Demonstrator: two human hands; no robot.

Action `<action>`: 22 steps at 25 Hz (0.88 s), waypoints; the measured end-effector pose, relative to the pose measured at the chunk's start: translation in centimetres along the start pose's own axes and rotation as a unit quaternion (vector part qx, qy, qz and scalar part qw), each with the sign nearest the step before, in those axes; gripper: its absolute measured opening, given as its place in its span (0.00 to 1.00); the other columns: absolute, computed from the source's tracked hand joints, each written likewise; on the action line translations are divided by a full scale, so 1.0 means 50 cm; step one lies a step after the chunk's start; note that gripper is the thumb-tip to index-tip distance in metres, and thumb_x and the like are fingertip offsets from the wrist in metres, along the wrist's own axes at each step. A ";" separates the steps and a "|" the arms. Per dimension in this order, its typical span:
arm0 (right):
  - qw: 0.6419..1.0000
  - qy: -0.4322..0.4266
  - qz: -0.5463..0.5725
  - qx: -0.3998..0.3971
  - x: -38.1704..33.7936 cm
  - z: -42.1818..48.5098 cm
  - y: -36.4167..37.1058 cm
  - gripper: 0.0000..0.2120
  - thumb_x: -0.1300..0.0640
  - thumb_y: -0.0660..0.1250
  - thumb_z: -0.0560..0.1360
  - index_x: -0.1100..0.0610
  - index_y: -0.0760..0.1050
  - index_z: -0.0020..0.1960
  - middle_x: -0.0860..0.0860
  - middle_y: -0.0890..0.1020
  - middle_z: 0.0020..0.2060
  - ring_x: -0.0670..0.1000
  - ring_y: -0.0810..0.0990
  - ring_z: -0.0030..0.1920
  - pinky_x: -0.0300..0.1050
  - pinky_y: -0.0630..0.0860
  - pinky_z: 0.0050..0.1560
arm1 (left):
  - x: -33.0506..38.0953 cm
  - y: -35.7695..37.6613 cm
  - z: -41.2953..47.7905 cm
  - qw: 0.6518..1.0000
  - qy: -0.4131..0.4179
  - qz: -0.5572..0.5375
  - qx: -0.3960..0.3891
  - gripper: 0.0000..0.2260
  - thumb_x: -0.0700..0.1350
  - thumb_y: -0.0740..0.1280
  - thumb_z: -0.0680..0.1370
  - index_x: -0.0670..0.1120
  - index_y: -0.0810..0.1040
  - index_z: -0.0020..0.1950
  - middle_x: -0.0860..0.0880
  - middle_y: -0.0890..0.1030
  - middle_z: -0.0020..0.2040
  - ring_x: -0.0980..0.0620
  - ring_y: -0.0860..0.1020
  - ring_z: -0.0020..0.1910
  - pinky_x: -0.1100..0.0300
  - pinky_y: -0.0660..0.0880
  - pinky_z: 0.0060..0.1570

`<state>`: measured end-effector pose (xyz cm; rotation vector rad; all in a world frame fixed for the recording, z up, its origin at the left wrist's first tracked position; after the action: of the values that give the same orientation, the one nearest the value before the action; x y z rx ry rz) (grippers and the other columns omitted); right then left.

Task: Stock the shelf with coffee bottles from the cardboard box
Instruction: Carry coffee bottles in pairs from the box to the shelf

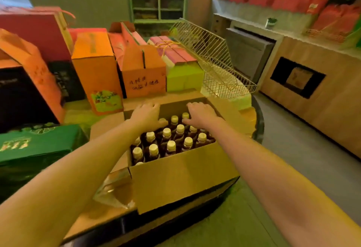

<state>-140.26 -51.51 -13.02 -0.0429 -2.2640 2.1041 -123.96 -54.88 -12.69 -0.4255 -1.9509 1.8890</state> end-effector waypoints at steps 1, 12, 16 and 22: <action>1.000 -0.017 0.002 -0.007 -0.010 0.025 0.021 0.30 0.43 0.61 0.77 0.59 0.61 0.72 0.57 0.70 0.68 0.59 0.68 0.68 0.56 0.66 0.67 | -0.018 0.023 0.006 1.000 -0.015 -0.007 -0.005 0.33 0.60 0.62 0.76 0.43 0.60 0.73 0.42 0.68 0.70 0.42 0.68 0.67 0.49 0.66 0.65; 0.961 -0.099 0.253 -0.042 -0.059 0.241 0.207 0.27 0.53 0.64 0.77 0.57 0.61 0.73 0.53 0.68 0.71 0.53 0.66 0.71 0.48 0.65 0.69 | -0.134 0.216 0.157 0.973 -0.097 -0.203 0.047 0.28 0.50 0.64 0.78 0.46 0.60 0.75 0.46 0.67 0.73 0.47 0.66 0.71 0.53 0.66 0.66; 0.933 -0.065 0.349 -0.061 -0.067 0.295 0.258 0.26 0.55 0.65 0.77 0.58 0.63 0.72 0.54 0.70 0.70 0.54 0.69 0.69 0.46 0.66 0.68 | -0.142 0.273 0.189 0.950 -0.153 -0.272 0.027 0.27 0.49 0.66 0.76 0.44 0.63 0.73 0.46 0.69 0.71 0.48 0.68 0.69 0.55 0.64 0.67; 0.900 0.018 0.428 -0.079 -0.085 0.341 0.318 0.24 0.58 0.69 0.74 0.61 0.69 0.67 0.56 0.75 0.63 0.54 0.73 0.64 0.43 0.70 0.61 | -0.146 0.325 0.214 0.875 -0.284 -0.390 0.046 0.24 0.44 0.70 0.74 0.40 0.70 0.67 0.43 0.76 0.63 0.46 0.73 0.64 0.58 0.69 0.59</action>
<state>-137.18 -67.55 -30.18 -1.2877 -2.6737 2.1406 -123.51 -67.03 -29.58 0.9268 -1.8923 1.6097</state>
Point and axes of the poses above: each hand's wrist, its own z-axis towards the middle knuckle, its own y-axis out of the palm, x = y × z, the point moved 3 cm from there along z, towards the middle knuckle
